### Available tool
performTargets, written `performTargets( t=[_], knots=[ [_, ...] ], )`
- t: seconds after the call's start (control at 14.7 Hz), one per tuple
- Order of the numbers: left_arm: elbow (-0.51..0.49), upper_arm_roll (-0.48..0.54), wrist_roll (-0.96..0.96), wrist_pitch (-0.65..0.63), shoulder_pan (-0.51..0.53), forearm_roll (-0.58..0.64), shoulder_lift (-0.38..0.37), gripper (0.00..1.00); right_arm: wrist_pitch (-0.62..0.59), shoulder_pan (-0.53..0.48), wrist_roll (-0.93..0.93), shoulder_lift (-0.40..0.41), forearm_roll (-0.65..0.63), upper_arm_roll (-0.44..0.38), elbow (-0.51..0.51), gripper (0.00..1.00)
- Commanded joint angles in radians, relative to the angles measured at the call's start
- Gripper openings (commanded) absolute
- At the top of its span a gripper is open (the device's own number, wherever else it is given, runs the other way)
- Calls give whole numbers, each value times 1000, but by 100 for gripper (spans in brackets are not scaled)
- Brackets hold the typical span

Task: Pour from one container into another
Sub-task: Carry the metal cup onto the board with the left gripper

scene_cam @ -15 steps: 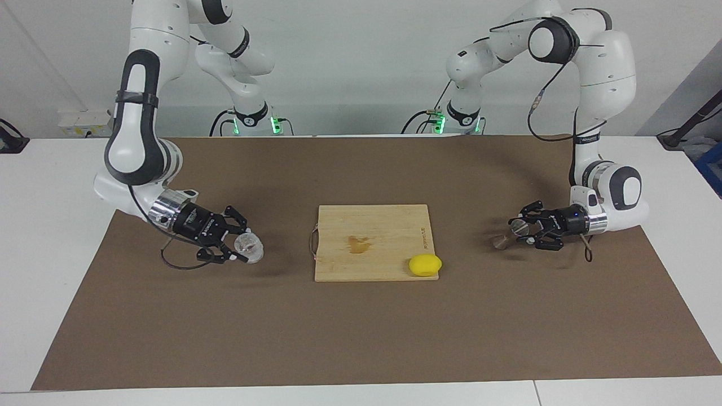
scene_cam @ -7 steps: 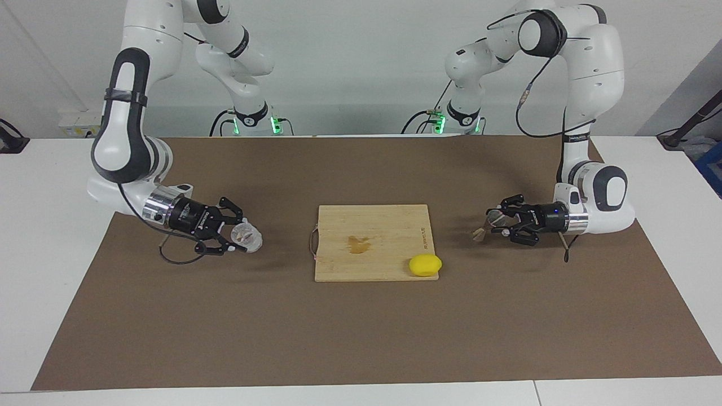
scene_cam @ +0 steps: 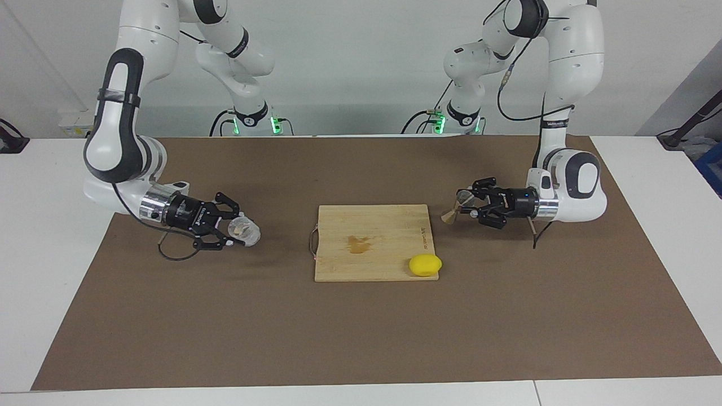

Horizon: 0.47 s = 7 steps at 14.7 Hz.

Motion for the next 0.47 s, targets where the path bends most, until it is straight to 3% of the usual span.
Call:
performTargets(
  t=[0.0,0.41],
  knots=[
    [-90,15,93,65,-73,-71,-55,36,-11,-2,-44,-20,-10,4,-14,0],
    [-119,15,171,130,-149,-154,-71,35,23,21,-48,-46,-94,4,-11,0]
  ],
)
